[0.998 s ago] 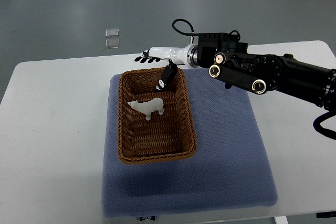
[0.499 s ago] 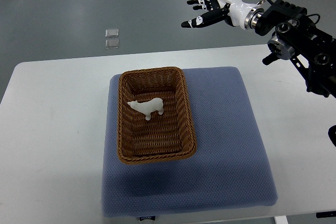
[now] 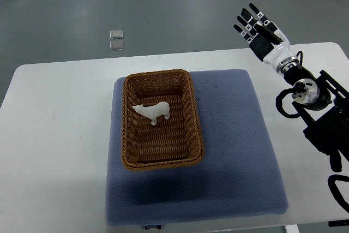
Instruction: Place white bear in brown basket with right hand
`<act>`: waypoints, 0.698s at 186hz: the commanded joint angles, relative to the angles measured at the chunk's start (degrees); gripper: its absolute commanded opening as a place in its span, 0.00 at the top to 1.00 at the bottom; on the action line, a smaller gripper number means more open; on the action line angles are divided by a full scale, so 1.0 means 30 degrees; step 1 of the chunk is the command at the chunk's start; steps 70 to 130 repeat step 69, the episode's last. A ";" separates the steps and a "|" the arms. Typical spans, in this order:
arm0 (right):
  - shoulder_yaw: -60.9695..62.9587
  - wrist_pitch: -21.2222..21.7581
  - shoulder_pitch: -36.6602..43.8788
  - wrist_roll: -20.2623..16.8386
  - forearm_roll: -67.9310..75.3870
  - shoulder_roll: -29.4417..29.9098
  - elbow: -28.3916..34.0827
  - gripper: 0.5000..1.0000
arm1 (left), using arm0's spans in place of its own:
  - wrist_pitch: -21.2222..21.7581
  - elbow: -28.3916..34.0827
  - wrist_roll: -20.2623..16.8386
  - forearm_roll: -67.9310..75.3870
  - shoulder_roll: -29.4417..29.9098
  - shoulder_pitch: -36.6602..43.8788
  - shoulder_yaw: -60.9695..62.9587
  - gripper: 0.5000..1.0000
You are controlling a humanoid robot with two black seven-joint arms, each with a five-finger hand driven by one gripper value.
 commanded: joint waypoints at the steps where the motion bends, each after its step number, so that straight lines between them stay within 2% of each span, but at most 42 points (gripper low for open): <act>1: 0.0072 0.0622 -0.0411 0.0828 0.0388 0.0547 -0.0308 0.15 | 0.0006 0.0001 0.0000 -0.0002 0.0000 0.0007 -0.0012 0.00; 37: 0.0072 0.2321 -0.0733 0.1033 0.1824 0.0839 -0.0337 0.15 | 0.0006 -0.0028 0.0000 -0.0002 0.0000 0.0007 -0.0012 0.00; 130: 0.0014 0.2321 -0.0909 0.1033 0.1882 0.0986 -0.0366 0.15 | 0.0006 -0.0028 0.0000 -0.0002 0.0000 0.0007 -0.0012 0.00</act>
